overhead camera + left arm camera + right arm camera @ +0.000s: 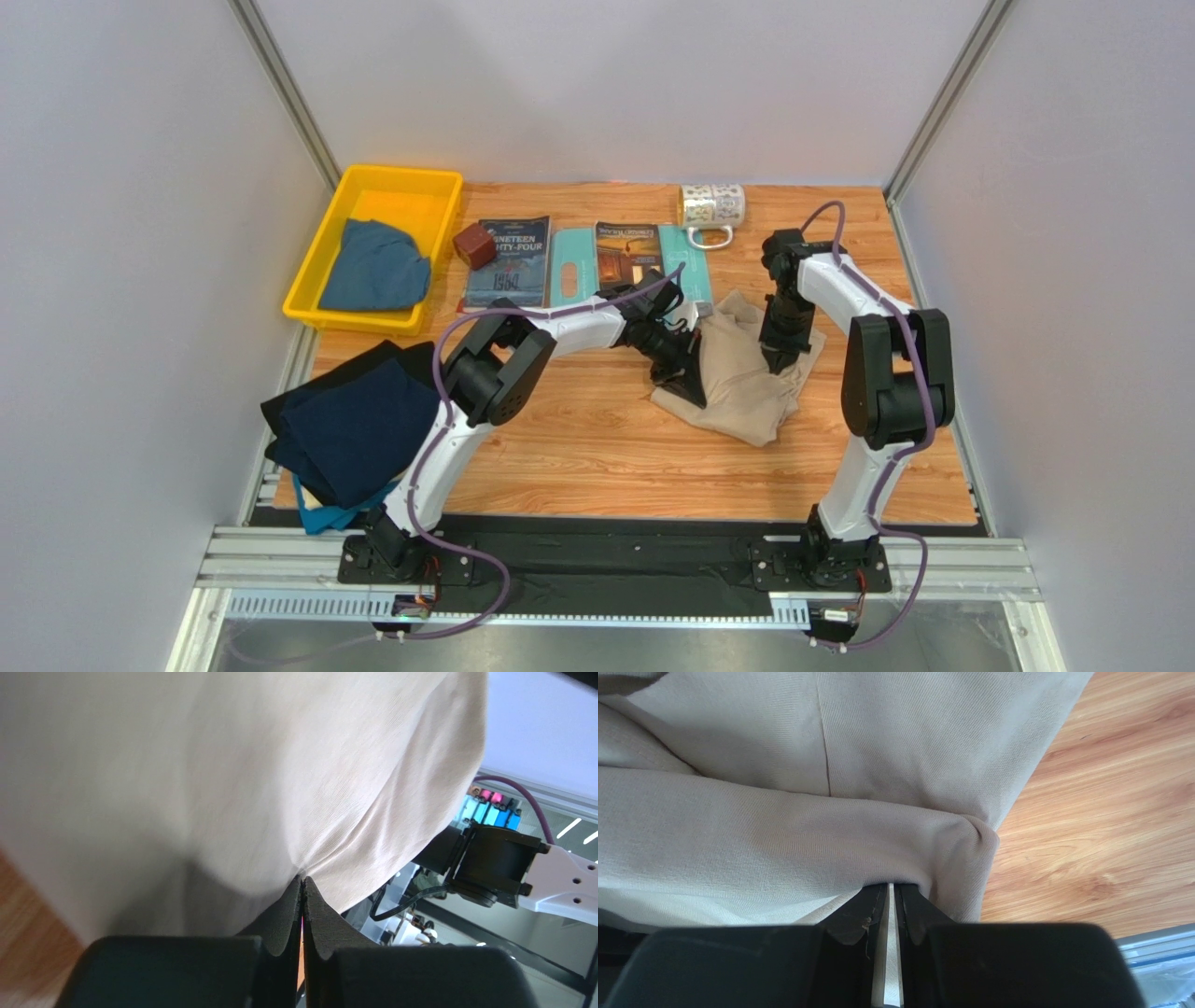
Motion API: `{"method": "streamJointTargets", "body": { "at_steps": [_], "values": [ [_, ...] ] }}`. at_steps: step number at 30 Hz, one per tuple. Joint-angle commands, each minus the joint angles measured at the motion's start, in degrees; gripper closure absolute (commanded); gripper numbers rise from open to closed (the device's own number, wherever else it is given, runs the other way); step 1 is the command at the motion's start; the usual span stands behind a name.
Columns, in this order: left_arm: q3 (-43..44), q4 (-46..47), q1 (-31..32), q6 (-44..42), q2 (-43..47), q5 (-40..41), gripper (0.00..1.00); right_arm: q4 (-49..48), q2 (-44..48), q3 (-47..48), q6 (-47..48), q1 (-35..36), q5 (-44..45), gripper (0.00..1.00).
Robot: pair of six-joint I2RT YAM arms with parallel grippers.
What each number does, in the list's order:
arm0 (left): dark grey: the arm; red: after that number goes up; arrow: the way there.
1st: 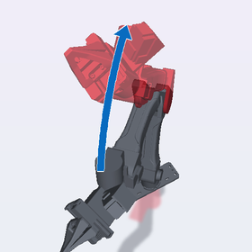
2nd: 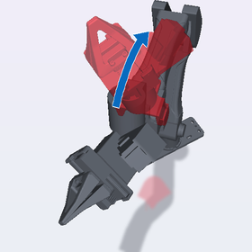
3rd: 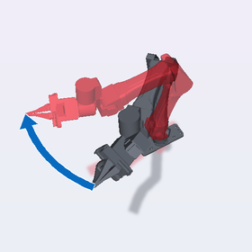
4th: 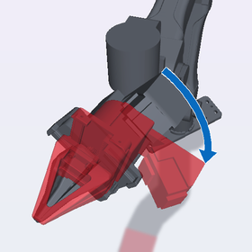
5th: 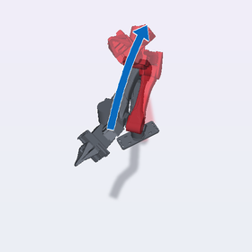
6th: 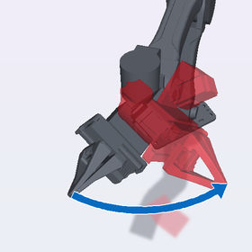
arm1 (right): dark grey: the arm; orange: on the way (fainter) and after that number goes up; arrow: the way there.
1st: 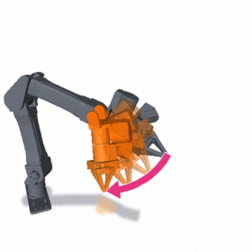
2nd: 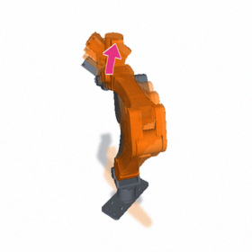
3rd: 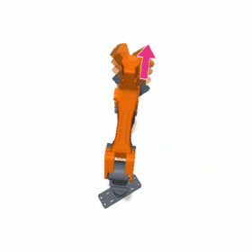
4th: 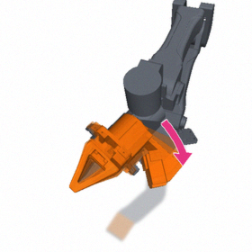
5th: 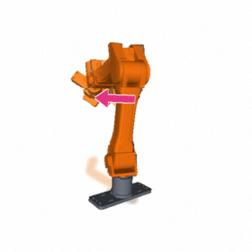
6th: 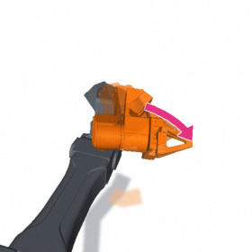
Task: Fold and stack the t-shirts
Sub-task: Fold the tshirt
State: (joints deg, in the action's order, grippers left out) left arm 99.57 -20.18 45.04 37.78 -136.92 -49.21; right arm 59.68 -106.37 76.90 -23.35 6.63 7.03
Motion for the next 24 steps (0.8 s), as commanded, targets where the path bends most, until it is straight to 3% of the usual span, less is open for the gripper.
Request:
{"method": "streamJointTargets", "body": {
  "at_steps": [1,14,24],
  "values": [
    [1.6,-4.3,0.2,-2.8,-1.5,2.3,0.96,-0.2,-1.6,4.7,3.0,-2.6,5.0,0.88],
    [2.1,-7.0,-0.6,-3.9,-3.0,2.3,0.96,-4.0,-5.3,11.5,1.3,-4.2,-0.1,0.88],
    [2.4,-9.2,-0.9,-4.5,-3.9,3.3,0.97,-3.0,-5.0,14.1,3.2,-4.6,5.6,0.88]
  ]
}}
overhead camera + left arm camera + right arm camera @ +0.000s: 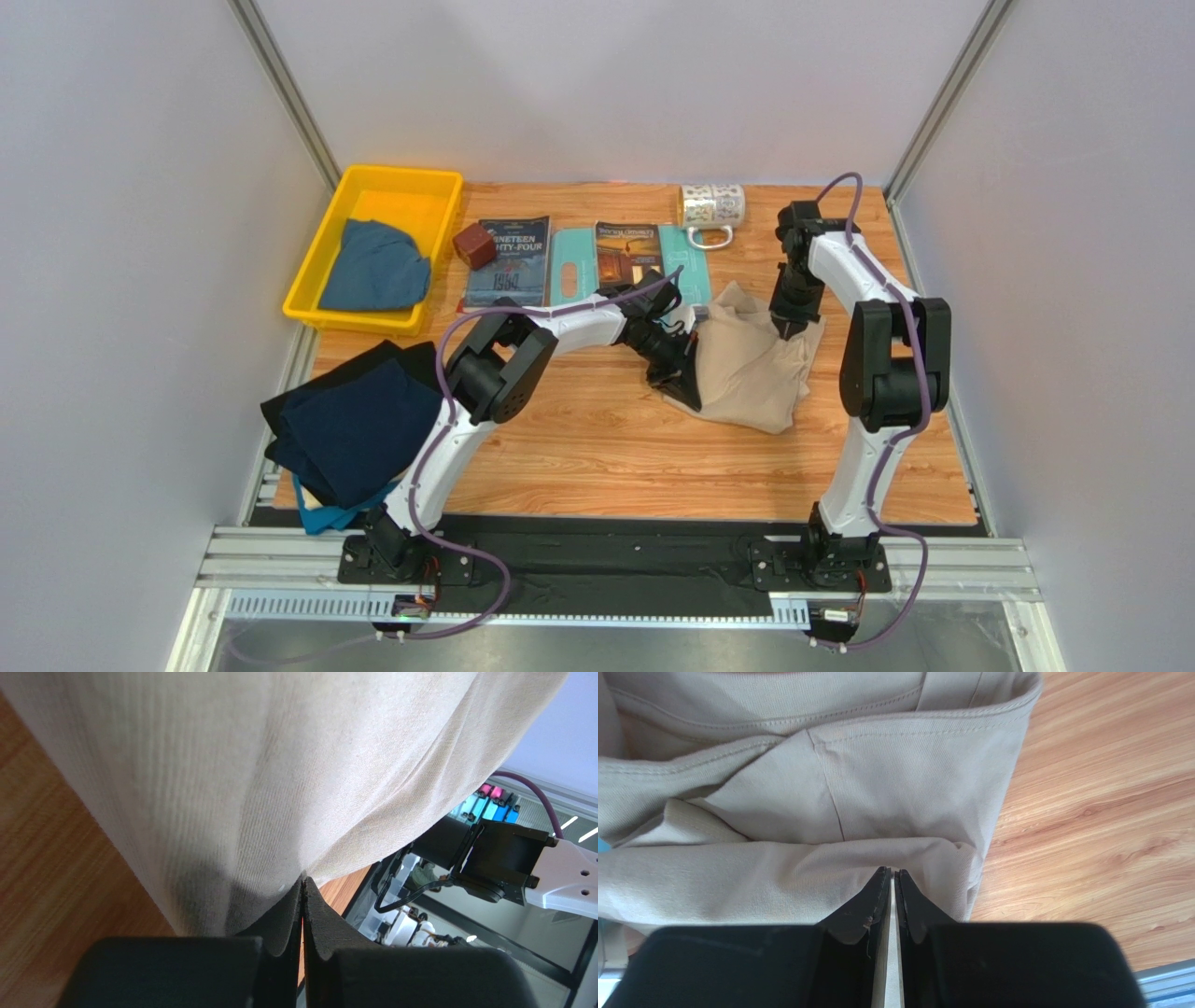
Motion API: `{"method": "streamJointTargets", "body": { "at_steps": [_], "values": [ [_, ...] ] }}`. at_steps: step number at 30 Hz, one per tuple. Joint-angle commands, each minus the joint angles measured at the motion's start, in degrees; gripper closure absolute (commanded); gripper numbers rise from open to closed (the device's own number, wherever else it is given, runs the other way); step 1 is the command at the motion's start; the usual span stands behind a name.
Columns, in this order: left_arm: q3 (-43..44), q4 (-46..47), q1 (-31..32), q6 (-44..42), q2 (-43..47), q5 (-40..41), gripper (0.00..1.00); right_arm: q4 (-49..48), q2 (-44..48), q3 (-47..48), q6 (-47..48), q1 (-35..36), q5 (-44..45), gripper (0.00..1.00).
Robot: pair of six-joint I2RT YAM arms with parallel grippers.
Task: Fold and stack the t-shirts
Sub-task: Fold the tshirt
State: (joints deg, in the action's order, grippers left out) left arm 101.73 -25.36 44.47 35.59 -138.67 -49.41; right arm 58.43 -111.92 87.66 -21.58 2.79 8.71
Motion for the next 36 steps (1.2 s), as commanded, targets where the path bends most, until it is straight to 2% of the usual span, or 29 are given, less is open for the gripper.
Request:
{"method": "streamJointTargets", "body": {
  "at_steps": [1,6,12,22,25,32,36],
  "values": [
    [0.2,-4.1,-0.3,-2.5,-2.2,3.4,0.97,-2.0,0.8,3.3,1.5,-0.8,4.4,0.88],
    [-0.3,-4.8,-0.6,-2.8,-1.9,3.1,0.97,-1.0,1.3,6.0,1.8,-2.2,4.0,0.88],
    [-0.4,-5.4,-1.3,-3.3,-1.1,3.3,0.96,2.2,9.0,5.4,2.2,-2.2,-2.0,0.85],
    [-0.2,-5.5,-1.6,-3.2,-1.5,3.1,0.96,1.1,15.8,-11.3,1.1,-1.4,-7.8,0.85],
    [-0.2,-5.5,-1.7,-3.1,-1.6,3.0,0.96,0.9,14.4,-12.5,1.1,-1.4,-9.6,0.85],
    [-0.5,-5.5,-1.7,-3.2,-1.7,3.0,0.96,-2.5,8.3,-10.8,0.1,-1.6,-0.7,0.88],
    [-0.5,-6.2,-1.7,-3.5,-2.1,2.9,0.97,-2.2,0.6,-6.3,-1.6,-1.6,1.9,0.89]
  ]
}}
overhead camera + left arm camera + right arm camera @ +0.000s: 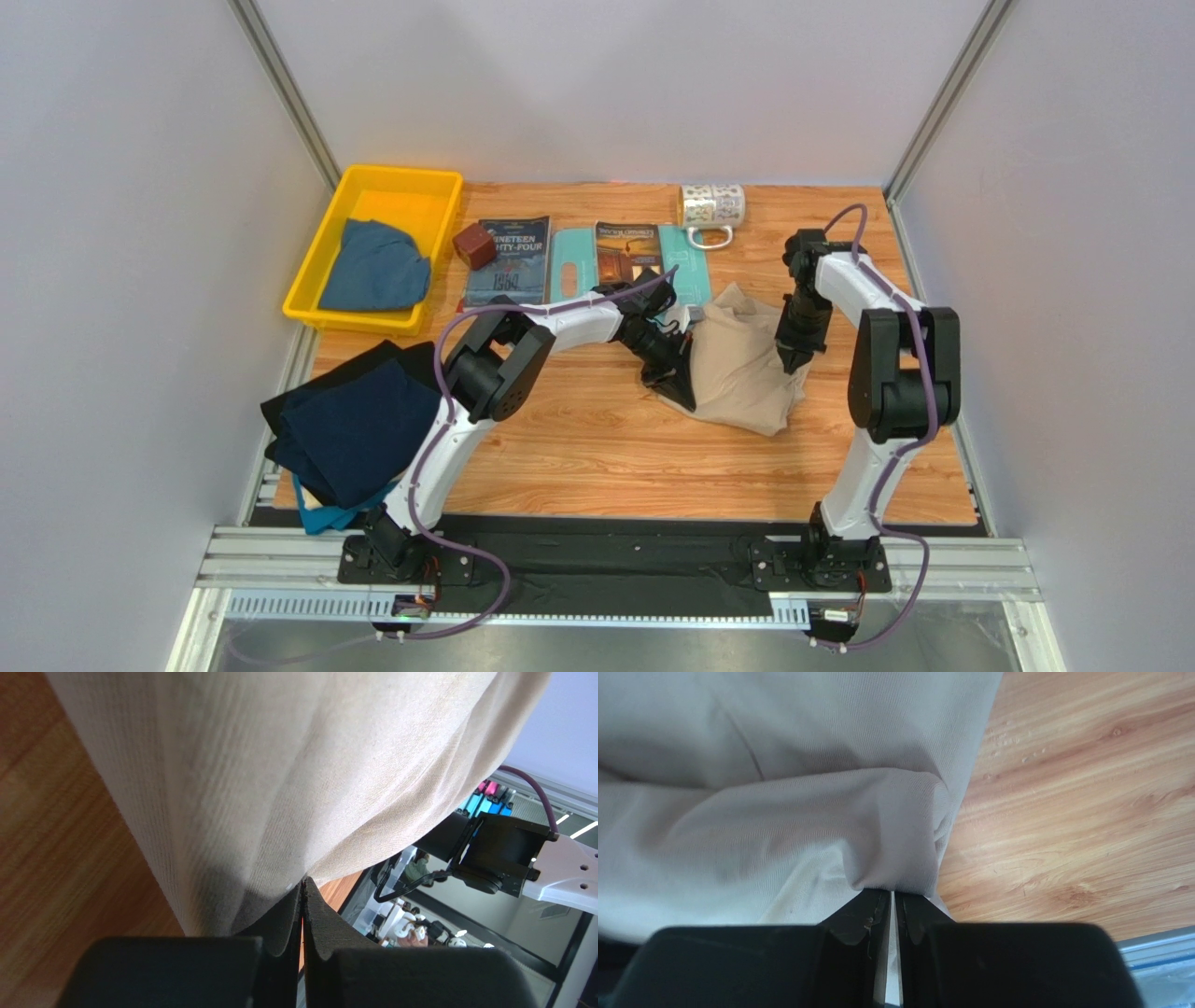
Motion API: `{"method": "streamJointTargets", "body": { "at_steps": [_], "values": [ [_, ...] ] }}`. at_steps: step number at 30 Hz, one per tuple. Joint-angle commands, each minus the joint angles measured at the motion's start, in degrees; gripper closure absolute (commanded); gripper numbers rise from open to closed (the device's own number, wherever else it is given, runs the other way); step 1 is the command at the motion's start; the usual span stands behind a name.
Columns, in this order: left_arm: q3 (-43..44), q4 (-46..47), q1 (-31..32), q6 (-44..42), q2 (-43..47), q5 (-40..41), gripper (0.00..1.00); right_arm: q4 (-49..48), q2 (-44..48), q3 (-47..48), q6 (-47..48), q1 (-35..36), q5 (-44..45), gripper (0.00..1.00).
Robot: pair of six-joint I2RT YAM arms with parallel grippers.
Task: Fold and stack the t-shirts
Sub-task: Fold the tshirt
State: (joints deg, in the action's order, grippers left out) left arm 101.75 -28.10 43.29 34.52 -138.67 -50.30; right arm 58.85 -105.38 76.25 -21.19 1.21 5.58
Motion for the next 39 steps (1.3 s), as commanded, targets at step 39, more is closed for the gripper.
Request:
{"method": "streamJointTargets", "body": {
  "at_steps": [39],
  "values": [
    [3.6,-11.5,-3.2,-6.3,-0.9,5.8,0.98,0.4,-4.8,14.9,-3.6,-8.0,1.8,0.89]
  ]
}}
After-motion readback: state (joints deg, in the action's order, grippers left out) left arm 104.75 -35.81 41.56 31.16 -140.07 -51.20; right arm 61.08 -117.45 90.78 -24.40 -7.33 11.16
